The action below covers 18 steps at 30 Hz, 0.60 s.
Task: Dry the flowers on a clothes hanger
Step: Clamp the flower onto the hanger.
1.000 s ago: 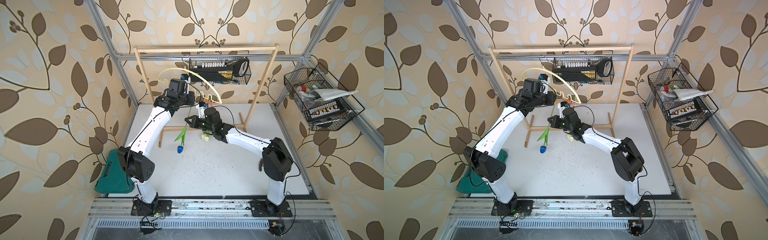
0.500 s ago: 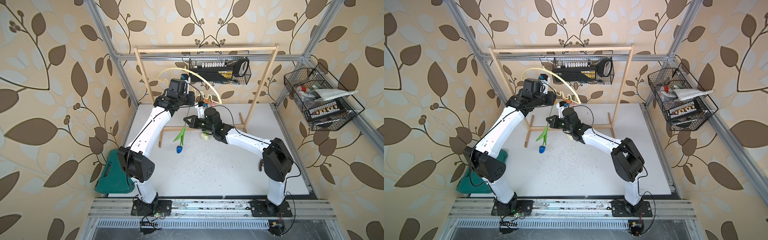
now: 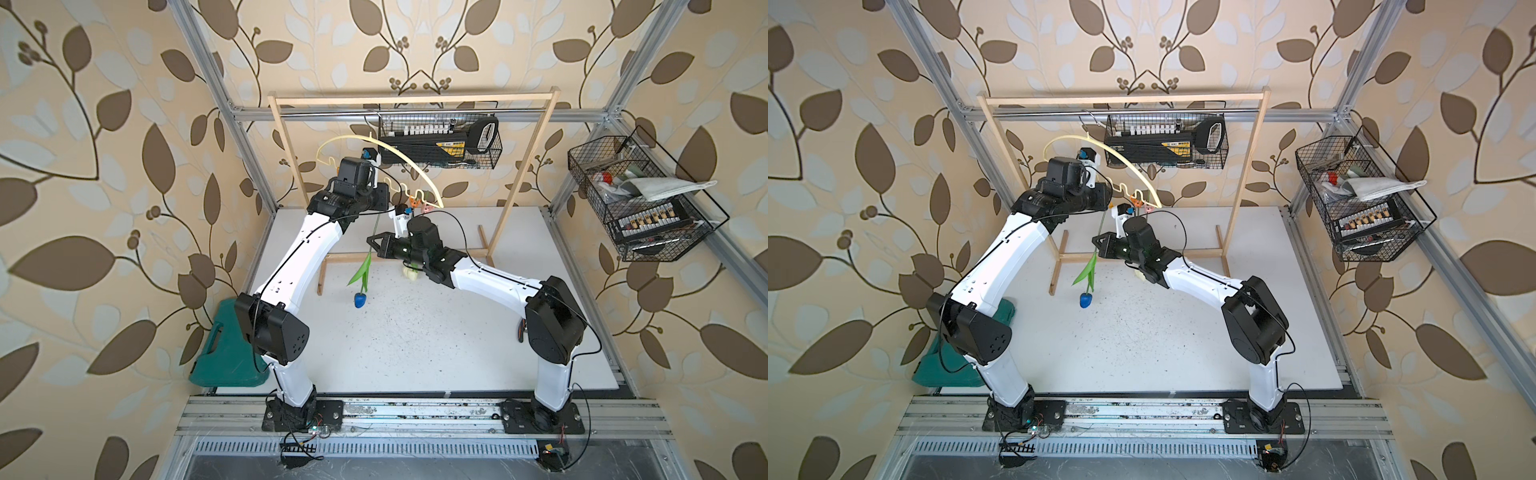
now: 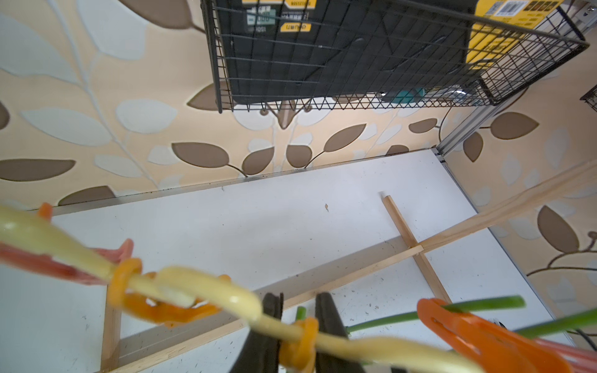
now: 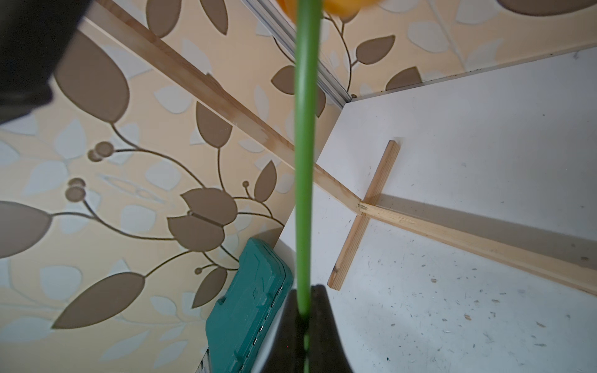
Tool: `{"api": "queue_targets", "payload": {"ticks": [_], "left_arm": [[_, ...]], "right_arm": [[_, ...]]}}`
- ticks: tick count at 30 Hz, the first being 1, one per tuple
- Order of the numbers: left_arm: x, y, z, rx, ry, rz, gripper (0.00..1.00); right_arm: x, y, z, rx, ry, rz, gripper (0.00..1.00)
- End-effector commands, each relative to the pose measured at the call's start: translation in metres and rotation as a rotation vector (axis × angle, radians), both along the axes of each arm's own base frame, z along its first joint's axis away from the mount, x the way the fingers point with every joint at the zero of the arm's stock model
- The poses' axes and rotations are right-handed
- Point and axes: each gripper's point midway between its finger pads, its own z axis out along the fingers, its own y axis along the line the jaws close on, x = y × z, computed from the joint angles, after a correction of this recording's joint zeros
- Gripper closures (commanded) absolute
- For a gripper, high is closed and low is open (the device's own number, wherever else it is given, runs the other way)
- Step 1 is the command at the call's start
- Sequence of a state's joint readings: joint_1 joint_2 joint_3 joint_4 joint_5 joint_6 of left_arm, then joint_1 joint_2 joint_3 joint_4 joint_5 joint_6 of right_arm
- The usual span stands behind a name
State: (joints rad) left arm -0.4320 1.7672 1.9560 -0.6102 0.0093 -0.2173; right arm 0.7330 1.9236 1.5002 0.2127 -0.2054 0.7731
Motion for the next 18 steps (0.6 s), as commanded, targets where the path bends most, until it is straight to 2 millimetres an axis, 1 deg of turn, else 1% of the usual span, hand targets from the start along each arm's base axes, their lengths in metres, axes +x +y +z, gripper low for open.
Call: {"api": "queue_targets", "payload": {"ticks": [1, 7, 18], "left_arm": [[0.0, -0.002, 0.027, -0.034, -0.066, -0.01, 0.83], [0.0, -0.002, 0.025, -0.034, -0.059, -0.012, 0.83], [0.0, -0.002, 0.024, -0.033, -0.058, -0.01, 0.83]], "right_arm": [[0.003, -0.009, 0.024, 0.007, -0.036, -0.028, 1.0], [0.005, -0.009, 0.031, 0.014, -0.045, -0.027, 1.0], [0.008, -0.01, 0.051, 0.034, -0.078, -0.027, 1.0]]}}
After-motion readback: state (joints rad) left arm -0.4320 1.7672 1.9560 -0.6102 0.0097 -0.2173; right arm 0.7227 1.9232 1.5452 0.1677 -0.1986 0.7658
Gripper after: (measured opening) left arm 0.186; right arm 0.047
